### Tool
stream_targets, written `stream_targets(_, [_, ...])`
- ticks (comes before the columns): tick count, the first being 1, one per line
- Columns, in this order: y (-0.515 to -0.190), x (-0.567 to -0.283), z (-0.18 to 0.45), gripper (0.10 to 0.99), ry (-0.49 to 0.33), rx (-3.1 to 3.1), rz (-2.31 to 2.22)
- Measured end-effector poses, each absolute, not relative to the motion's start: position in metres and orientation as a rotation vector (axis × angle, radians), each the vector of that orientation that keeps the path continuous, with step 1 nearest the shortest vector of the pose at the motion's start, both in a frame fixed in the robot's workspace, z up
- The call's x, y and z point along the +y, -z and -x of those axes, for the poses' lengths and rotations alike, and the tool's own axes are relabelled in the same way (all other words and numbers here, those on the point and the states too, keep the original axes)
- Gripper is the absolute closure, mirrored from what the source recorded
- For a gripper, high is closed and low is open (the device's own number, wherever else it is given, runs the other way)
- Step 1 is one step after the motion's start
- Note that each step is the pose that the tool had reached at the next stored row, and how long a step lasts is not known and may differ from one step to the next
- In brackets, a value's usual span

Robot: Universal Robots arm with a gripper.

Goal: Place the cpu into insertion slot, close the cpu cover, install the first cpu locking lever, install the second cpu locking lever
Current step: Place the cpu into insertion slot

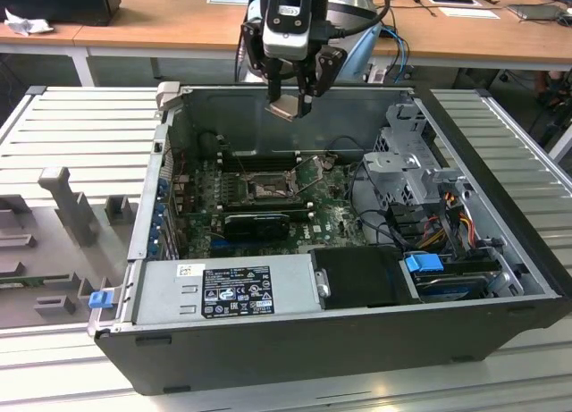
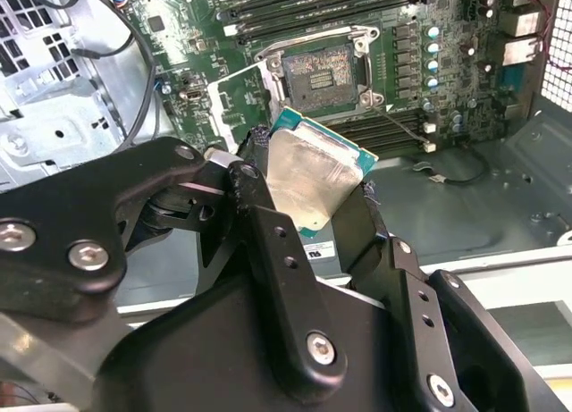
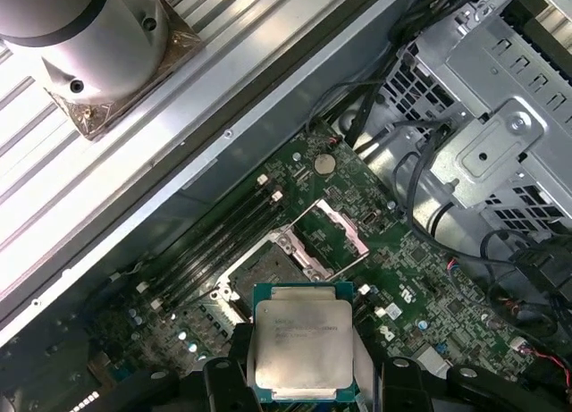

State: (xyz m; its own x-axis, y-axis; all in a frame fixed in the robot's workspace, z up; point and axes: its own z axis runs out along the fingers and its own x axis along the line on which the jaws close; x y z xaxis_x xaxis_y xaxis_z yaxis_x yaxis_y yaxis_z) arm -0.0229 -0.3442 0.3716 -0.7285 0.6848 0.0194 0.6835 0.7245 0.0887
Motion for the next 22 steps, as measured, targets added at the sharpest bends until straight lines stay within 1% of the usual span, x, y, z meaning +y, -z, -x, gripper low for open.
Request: stream_targets(22, [-0.371, -0.3442, 0.0228, 0.561, -0.137, 2.794, -1.381])
